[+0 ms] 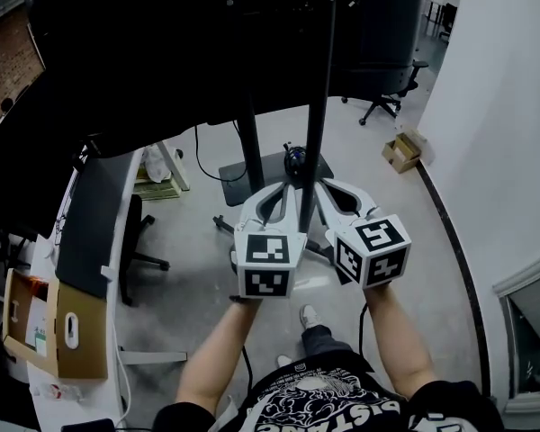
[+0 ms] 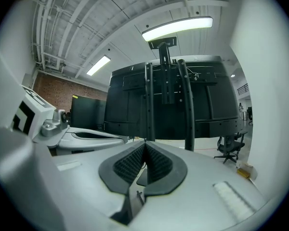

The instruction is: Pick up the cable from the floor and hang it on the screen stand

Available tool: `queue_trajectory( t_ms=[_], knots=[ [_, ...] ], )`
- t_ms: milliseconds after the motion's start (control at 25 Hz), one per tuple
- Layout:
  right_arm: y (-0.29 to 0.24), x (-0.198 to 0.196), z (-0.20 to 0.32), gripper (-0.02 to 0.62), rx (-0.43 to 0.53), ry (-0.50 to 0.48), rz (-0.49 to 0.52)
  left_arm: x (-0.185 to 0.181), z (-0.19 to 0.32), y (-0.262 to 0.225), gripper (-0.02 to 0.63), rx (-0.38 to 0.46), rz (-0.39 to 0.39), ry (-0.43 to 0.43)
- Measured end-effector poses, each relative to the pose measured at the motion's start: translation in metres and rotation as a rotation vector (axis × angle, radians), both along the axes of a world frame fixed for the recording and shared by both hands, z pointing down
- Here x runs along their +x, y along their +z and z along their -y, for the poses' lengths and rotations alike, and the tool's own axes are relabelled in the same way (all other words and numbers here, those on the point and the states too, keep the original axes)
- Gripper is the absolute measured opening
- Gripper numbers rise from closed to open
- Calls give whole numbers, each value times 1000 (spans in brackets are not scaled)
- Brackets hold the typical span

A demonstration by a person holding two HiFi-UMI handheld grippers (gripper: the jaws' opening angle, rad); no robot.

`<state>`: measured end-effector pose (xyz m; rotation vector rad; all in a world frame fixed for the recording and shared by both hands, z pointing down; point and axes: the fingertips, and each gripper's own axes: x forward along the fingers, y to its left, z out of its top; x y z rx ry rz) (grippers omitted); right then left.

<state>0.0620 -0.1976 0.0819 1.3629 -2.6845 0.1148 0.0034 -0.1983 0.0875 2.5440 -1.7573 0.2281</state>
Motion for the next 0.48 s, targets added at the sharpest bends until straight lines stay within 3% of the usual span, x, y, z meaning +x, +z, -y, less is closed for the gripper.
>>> queue_trajectory(
  t_ms=[480],
  knots=[
    [2,-3,-4,5,-10,-23,-11,4,-6,-4,0,1,6,-4]
  ],
)
